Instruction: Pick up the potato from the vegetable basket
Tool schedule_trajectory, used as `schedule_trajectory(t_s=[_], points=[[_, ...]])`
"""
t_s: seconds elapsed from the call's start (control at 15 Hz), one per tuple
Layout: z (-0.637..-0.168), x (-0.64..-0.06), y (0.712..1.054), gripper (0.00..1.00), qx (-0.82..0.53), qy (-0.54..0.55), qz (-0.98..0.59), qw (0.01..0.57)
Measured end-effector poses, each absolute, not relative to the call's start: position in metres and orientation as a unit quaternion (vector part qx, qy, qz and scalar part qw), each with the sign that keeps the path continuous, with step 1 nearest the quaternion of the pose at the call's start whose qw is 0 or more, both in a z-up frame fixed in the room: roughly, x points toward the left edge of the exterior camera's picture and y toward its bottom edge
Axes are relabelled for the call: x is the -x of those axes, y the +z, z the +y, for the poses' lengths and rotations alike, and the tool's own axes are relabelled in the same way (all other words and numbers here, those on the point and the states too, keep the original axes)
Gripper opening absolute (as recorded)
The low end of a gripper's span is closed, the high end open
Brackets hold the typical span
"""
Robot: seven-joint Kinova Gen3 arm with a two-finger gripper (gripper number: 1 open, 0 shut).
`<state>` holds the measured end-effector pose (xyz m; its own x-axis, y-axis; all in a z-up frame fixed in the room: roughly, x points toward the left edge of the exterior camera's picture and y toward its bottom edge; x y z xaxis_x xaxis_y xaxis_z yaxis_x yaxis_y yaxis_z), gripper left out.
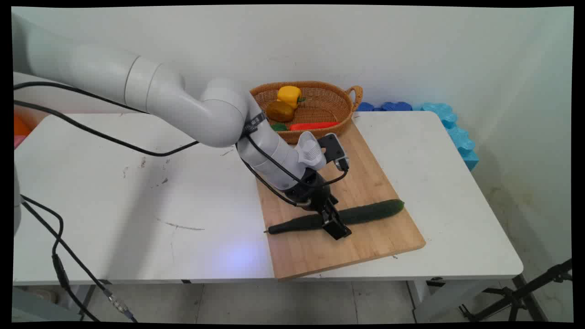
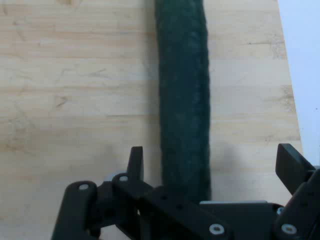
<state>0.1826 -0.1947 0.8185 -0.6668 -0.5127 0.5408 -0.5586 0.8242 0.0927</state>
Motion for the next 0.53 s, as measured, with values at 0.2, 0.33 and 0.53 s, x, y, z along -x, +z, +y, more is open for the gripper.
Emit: schedule_trajectory(t_s=[0.2,0.33,0.53], points=[[-0.198,-0.186,0.827,1.00,-0.296,0.050,-0.911,0.284],[-0.202,-0.188,0.834,1.00,-0.296,0.056,-0.910,0.284],[-0.210,-0.193,0.847,1.00,-0.292,0.066,-0.912,0.282]])
